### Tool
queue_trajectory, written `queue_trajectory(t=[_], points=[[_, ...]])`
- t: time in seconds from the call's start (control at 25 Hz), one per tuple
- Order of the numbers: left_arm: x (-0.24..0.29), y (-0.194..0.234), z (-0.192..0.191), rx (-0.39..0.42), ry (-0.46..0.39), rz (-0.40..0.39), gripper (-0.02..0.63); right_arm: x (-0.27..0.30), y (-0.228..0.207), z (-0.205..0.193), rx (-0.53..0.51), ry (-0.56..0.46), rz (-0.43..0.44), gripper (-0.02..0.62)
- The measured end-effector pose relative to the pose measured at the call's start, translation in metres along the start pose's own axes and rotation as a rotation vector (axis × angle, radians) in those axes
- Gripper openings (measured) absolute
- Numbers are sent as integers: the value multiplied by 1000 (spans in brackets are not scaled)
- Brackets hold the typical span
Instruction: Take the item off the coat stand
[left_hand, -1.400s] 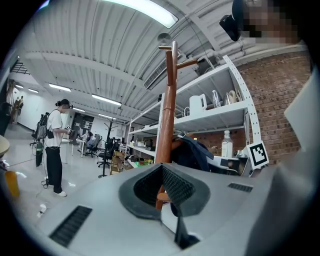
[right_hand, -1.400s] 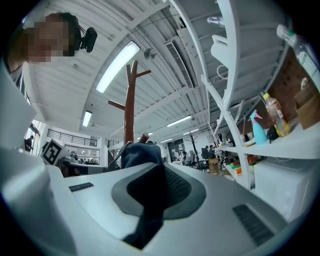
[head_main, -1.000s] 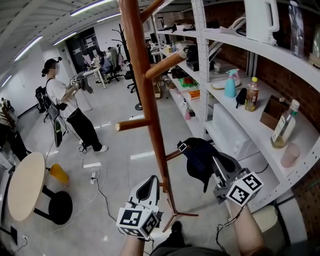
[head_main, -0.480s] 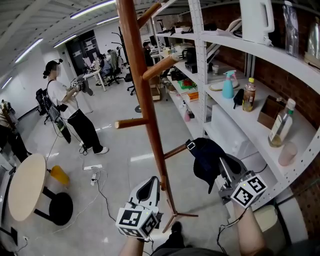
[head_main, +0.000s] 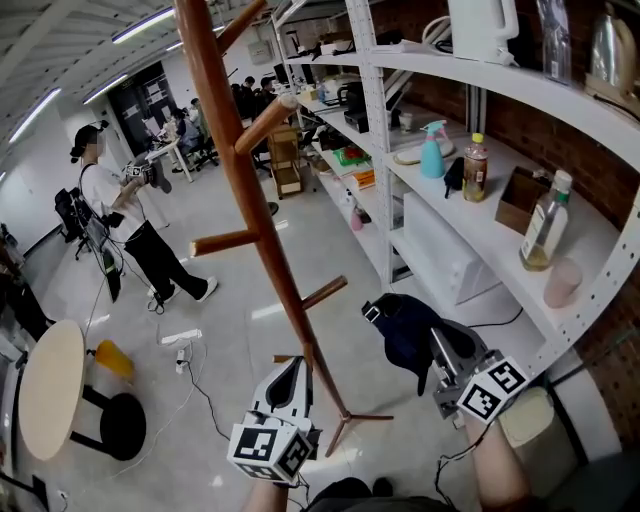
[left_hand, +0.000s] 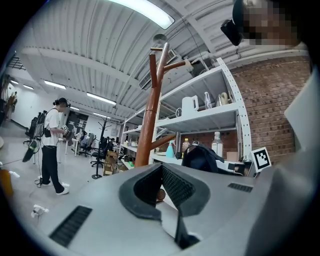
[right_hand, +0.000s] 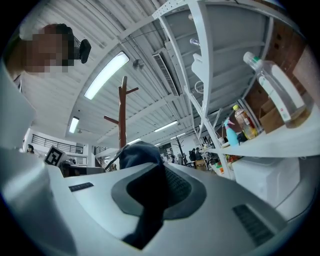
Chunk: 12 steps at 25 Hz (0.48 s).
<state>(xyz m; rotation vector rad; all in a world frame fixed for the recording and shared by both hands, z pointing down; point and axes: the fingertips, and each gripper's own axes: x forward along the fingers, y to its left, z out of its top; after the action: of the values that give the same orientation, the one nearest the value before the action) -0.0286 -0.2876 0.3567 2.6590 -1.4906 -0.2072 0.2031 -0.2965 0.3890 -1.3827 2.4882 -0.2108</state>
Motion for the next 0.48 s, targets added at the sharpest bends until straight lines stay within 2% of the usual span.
queue_trajectory(t=[0.48], points=[[-30,5,-6,-41,29,-56,7,-23,38,-18,-3,25,-57,26]])
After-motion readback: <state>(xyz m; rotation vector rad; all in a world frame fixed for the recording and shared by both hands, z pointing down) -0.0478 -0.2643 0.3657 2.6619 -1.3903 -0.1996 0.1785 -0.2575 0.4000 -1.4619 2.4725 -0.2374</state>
